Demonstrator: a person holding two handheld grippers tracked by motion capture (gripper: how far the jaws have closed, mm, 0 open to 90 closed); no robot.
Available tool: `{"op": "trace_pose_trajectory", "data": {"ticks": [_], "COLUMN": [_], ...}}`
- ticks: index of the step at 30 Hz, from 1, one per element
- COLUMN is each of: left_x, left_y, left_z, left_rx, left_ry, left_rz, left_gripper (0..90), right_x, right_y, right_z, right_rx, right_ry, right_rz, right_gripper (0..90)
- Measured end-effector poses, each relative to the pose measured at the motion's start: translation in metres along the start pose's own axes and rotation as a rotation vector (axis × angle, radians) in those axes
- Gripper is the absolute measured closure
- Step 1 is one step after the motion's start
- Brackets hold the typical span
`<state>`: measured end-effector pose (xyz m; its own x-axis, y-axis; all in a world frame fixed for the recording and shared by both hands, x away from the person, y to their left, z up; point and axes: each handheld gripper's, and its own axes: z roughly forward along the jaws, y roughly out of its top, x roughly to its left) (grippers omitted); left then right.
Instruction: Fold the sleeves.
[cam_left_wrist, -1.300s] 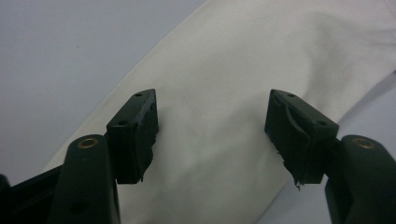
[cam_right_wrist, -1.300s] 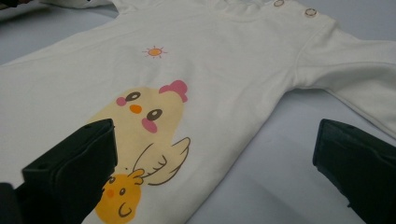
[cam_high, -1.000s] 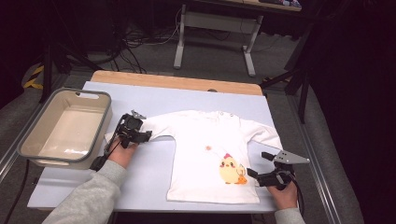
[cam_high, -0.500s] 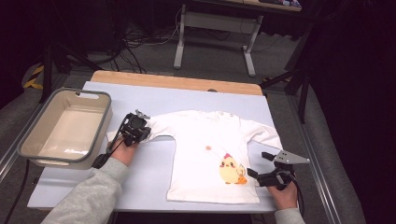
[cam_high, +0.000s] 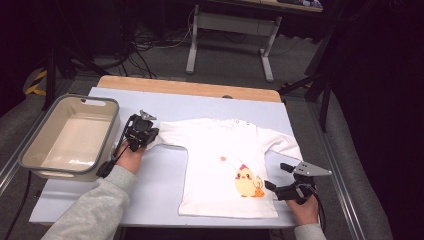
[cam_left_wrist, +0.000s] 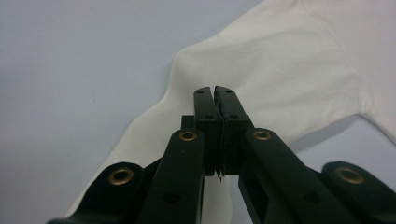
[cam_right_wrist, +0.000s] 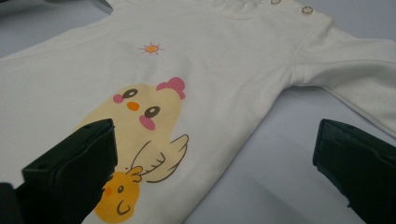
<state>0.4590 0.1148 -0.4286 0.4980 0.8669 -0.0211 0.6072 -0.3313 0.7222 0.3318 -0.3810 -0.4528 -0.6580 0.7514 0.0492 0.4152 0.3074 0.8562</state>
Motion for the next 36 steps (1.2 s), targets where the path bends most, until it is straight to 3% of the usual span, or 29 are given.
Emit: {"op": "trace_pose_trajectory", "data": {"ticks": [8,18,23,36], "left_x": [-0.010,-0.038,-0.055,-0.082], "left_y": [0.014,0.037,0.046,0.058], "left_z": [-0.012,-0.027,-0.028,-0.014], "left_rx": [-0.058,-0.149,-0.183,-0.180], "left_ry": [-0.024,-0.083,-0.137,-0.194], "left_rz": [0.025,0.072,0.115,0.156], "left_gripper": [88.7,88.7,88.6,88.4], "right_x": [0.000,0.001,0.001,0.001], "right_y": [0.000,0.000,0.000,0.000], "right_z": [0.000,0.001,0.001,0.001], "right_rx": [0.003,0.004,0.003,0.006], "right_ry": [0.004,0.006,0.006,0.012], "right_rz": [-0.003,-0.006,-0.008,-0.012], "right_gripper": [0.5,0.5,0.5,0.5]}}
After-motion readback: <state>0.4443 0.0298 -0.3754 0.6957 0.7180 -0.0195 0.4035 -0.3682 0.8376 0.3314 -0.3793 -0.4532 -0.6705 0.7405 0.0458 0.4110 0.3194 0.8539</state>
